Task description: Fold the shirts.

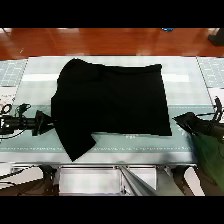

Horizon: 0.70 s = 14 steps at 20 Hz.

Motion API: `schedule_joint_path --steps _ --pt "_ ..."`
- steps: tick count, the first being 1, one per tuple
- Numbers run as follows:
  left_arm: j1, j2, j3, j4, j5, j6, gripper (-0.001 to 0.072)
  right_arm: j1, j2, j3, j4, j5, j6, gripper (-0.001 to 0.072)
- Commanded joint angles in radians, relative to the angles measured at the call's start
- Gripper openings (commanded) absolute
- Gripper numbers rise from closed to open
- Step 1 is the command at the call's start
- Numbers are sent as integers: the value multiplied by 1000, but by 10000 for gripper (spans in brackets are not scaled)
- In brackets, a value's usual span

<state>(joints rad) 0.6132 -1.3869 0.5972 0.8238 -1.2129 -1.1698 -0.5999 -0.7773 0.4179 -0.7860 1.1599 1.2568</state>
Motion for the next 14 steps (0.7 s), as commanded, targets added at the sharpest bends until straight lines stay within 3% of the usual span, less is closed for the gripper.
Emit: schedule_joint_path --steps 1,8,14 --pt "-86 -12 5 6 49 11 23 -2 1 0 2 -2 13 407" --pt "-90 -10 47 7 -10 42 18 -92 1 -5 -190 -20 76 407" --pt "-90 -10 47 7 -6 40 18 -74 -124 -13 -185 59 70 407"
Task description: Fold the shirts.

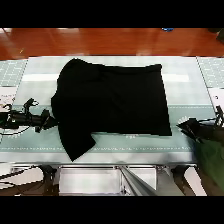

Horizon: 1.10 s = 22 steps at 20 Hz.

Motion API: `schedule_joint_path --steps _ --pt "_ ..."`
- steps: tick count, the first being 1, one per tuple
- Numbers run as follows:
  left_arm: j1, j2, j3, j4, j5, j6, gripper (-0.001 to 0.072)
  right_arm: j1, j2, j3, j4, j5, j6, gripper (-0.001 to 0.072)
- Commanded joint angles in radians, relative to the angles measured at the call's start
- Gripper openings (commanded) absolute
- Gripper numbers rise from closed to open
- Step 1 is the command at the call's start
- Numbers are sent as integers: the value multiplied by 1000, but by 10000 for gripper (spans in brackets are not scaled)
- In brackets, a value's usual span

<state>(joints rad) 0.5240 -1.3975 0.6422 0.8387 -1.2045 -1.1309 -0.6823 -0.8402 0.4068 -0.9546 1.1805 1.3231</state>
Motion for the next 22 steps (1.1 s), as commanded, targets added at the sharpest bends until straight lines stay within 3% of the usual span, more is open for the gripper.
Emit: schedule_joint_path --steps 1,5,9,11,12,16,22 --pt "-1 1 2 -8 -15 2 19 31 -97 -2 -20 47 3 407" --pt "-1 1 2 -8 -15 2 18 113 -230 -2 2 -8 3 407" --pt "-1 1 2 -8 -14 1 19 203 -342 3 177 -122 -61 389" --pt "-1 1 2 -8 -16 1 19 261 -377 24 290 -153 -121 198" --pt "0 1 3 -8 -18 1 19 287 -378 42 312 -151 -161 25" --pt "0 49 49 -48 -55 3 19 325 -318 221 312 -48 -172 25" --pt "-1 299 395 -482 -74 34 18 325 -203 855 190 -16 -56 25"
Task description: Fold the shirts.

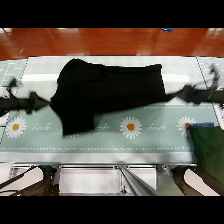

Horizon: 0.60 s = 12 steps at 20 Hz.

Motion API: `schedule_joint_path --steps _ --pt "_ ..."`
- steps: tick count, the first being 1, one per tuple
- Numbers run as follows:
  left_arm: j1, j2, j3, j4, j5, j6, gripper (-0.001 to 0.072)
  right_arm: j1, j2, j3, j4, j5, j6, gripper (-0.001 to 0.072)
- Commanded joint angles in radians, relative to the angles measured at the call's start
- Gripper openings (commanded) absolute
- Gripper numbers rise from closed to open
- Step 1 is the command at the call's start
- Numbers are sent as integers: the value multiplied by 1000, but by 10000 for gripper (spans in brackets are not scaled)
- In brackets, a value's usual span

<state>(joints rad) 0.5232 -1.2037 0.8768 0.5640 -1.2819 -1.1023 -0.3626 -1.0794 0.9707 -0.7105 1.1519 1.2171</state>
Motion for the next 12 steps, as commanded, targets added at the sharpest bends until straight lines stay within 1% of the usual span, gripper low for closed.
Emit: schedule_joint_path --steps 1,2,4,7,9,12 --pt "-1 139 257 -222 32 -29 18 5 36 410 -81 14 63 25" --pt "-7 161 354 -221 60 -61 18 5 36 533 -111 13 79 25" --pt "-15 191 560 -208 67 -97 18 5 36 744 -167 14 127 25" --pt "-11 247 826 -66 68 -164 18 5 36 995 -193 34 161 25" --pt "-10 300 942 17 71 -216 18 5 39 1107 -219 92 163 25" --pt "-10 405 996 32 66 -219 18 5 117 1119 -314 183 173 25"
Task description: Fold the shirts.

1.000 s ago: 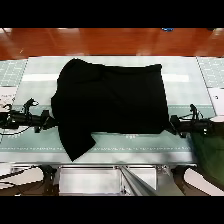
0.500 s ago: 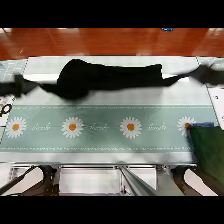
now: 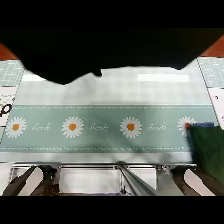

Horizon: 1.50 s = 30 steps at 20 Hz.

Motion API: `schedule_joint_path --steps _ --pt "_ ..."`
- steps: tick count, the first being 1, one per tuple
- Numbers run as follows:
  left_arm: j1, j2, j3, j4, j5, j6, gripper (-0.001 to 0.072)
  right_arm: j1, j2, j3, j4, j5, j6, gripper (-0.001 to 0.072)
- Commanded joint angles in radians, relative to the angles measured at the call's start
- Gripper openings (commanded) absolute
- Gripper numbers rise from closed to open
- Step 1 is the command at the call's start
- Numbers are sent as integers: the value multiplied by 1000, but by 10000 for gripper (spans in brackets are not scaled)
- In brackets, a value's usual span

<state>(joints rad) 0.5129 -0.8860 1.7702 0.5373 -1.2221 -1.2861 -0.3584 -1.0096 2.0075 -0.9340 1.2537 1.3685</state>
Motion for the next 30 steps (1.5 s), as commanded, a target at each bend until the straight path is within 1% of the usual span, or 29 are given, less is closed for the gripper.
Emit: schedule_joint_path --steps 1,3,5,7,10,12,13,15,17,18,20,22,23,25,27,29,30 --pt "0 132 103 108 -2 -35 18 1 77 82 -115 106 31 25" --pt "-3 224 103 249 -42 -40 18 1 144 69 -167 130 43 24" --pt "-60 321 103 494 -45 -127 19 1 236 11 -262 132 73 25" --pt "-145 385 102 644 -50 -174 19 1 320 -72 -293 153 86 25" --pt "-276 415 102 773 -151 -240 19 1 419 -217 -296 174 100 24" --pt "-319 406 87 871 -218 -290 18 1 455 -302 -330 183 114 24" --pt "-327 403 52 898 -219 -304 19 1 459 -340 -333 187 119 25" --pt "-328 389 -54 894 -209 -333 19 1 445 -413 -305 192 121 24" --pt "-328 351 -200 831 -198 -335 19 1 407 -491 -233 187 117 24" --pt "-328 319 -283 780 -163 -332 19 1 377 -529 -198 187 102 24" --pt "-328 236 -440 674 -32 -299 19 1 288 -610 -153 146 61 24" --pt "-328 103 -547 609 106 -252 19 1 161 -693 -109 12 25 25" --pt "-328 18 -566 610 165 -247 19 7 81 -715 -85 -44 -3 24" --pt "-330 -186 -554 594 280 -246 19 55 -119 -717 -87 -126 -35 25" --pt "-333 -411 -484 557 366 -240 19 109 -330 -692 -85 -240 -47 25" --pt "-333 -613 -362 547 413 -242 18 143 -543 -572 -86 -285 -44 24" --pt "-332 -711 -286 547 419 -276 18 153 -643 -488 -86 -287 -31 25"
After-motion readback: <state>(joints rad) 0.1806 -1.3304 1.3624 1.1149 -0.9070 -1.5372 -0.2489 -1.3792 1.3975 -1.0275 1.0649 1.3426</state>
